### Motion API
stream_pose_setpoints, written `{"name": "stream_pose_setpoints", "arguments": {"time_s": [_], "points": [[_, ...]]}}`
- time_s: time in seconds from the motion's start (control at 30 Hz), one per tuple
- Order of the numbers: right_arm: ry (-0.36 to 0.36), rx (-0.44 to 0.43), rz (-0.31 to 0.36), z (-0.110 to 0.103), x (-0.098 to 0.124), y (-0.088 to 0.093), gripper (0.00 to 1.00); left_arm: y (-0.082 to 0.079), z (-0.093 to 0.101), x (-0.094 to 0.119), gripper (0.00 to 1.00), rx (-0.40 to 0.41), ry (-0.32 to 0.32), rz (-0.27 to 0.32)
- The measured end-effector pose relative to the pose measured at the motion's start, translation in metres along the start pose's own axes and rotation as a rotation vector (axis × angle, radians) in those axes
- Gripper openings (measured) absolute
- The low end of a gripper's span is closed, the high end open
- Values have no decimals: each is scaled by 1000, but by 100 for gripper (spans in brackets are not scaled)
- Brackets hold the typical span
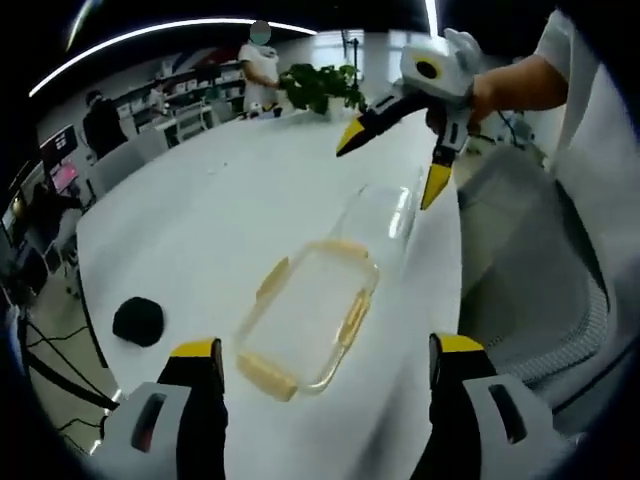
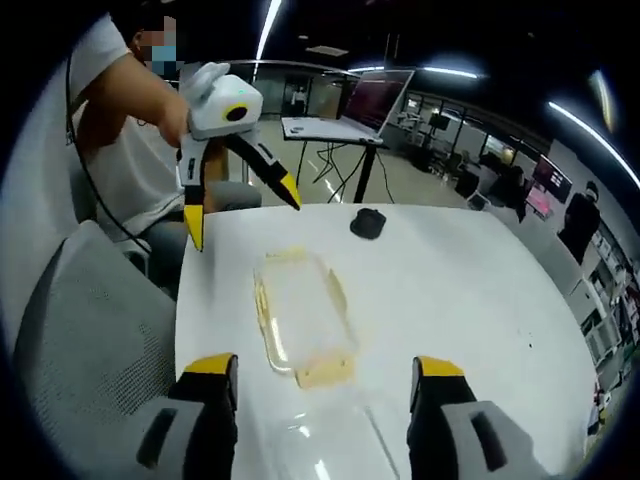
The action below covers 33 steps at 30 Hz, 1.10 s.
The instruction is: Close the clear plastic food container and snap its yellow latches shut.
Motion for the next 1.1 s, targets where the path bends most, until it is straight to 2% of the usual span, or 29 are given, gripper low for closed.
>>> {"name": "stream_pose_setpoints", "arguments": {"time_s": [0.1,0.37,0.53,0.87,1.1], "points": [[-18,47,-11,-1,-6,2,65,0,-5,0,78,-32,19,2],[-41,91,-29,2,-16,3,61,13,-16,-4,78,-81,59,-60],[-66,113,-56,1,-22,8,60,18,-16,-8,75,-153,122,-81],[-106,138,-88,-5,-34,12,56,27,-37,-5,71,-175,134,-132],[-118,142,-95,-5,-42,13,52,31,-43,-8,70,-199,158,-155]]}}
Point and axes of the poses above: the point that each gripper's makers call its tool centre point, and the gripper's own axes: x roughly backward along the fingers, z roughly to its right, y roughly out of its underside, the point moved 5 cm from there along x, roughly backward along the fingers, and after that the axes turned 14 degrees about y, right-handed, at the moved point
